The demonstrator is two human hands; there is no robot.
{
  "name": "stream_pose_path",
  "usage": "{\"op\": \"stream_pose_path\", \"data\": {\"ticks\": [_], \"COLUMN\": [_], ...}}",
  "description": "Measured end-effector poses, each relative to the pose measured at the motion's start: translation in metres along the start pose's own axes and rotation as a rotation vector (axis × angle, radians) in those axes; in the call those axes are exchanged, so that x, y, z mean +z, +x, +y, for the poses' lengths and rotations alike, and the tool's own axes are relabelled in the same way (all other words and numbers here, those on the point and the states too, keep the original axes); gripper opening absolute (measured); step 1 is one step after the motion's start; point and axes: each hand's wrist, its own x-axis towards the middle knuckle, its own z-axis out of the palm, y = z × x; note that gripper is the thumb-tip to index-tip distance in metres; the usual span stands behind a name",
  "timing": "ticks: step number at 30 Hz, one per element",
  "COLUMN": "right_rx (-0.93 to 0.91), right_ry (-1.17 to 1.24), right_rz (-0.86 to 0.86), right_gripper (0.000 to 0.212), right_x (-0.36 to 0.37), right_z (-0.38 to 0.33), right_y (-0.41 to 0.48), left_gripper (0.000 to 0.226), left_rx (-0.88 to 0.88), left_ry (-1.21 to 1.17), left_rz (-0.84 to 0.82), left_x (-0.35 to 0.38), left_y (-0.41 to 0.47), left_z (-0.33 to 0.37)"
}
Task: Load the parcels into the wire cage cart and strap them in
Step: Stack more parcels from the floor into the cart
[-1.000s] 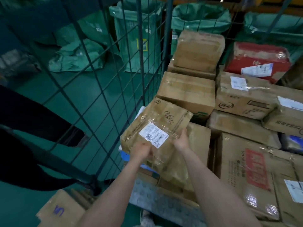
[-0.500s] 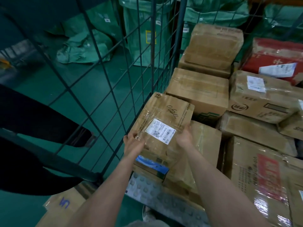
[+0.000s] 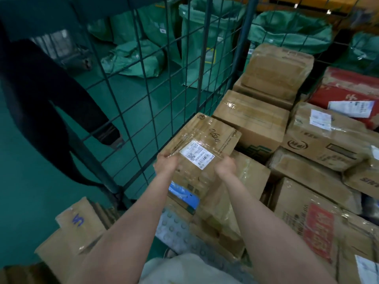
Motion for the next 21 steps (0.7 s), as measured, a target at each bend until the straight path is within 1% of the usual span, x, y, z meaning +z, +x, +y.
{"op": "stream_pose_path", "data": {"ticks": [3,4,7,9,11,13,15,16,18,19,21], "right_rx": [-0.033,-0.052,-0.105,-0.137,-0.18,-0.211,-0.253,-0.26,-0.296,-0.31,-0.308], "right_ry": [0.054,0.065,0.081,0.087,0.091,0.089,0.077,0.075,0.038,0.031,0.007], "right_rz": [-0.027,-0.042,-0.089,-0.126,-0.183,-0.24,-0.347,-0.382,-0.494,-0.549,-0.658], "right_gripper": [0.041,0.04,0.038,0.035,0.032,0.029,0.019,0.021,0.031,0.032,0.026], "right_x": [-0.012,-0.016,-0.021,-0.019,-0.01,0.005,0.026,0.034,0.057,0.068,0.085], "right_z": [0.008,0.014,0.025,0.027,0.028,0.025,0.022,0.021,0.018,0.016,0.011], "right_y": [-0.012,-0.019,-0.034,-0.048,-0.065,-0.078,-0.1,-0.106,-0.127,-0.137,-0.163], "left_gripper": [0.054,0.051,0.021,0.019,0.01,0.027,0.031,0.03,0.023,0.018,0.008], "left_rx": [-0.023,-0.039,-0.042,-0.072,-0.098,-0.107,-0.138,-0.164,-0.19,-0.213,-0.238], "left_ry": [-0.16,-0.196,-0.199,-0.283,-0.362,-0.422,-0.457,-0.468,-0.544,-0.571,-0.628], "left_rz": [0.003,0.015,0.031,0.063,0.121,0.16,0.254,0.28,0.345,0.378,0.453], "left_x": [0.001,0.003,0.002,-0.002,-0.013,-0.024,-0.045,-0.052,-0.074,-0.085,-0.104], "left_y": [-0.027,-0.037,-0.066,-0.076,-0.091,-0.104,-0.113,-0.116,-0.127,-0.133,-0.147], "left_z": [-0.008,-0.013,-0.022,-0.038,-0.057,-0.073,-0.097,-0.104,-0.126,-0.135,-0.153]}}
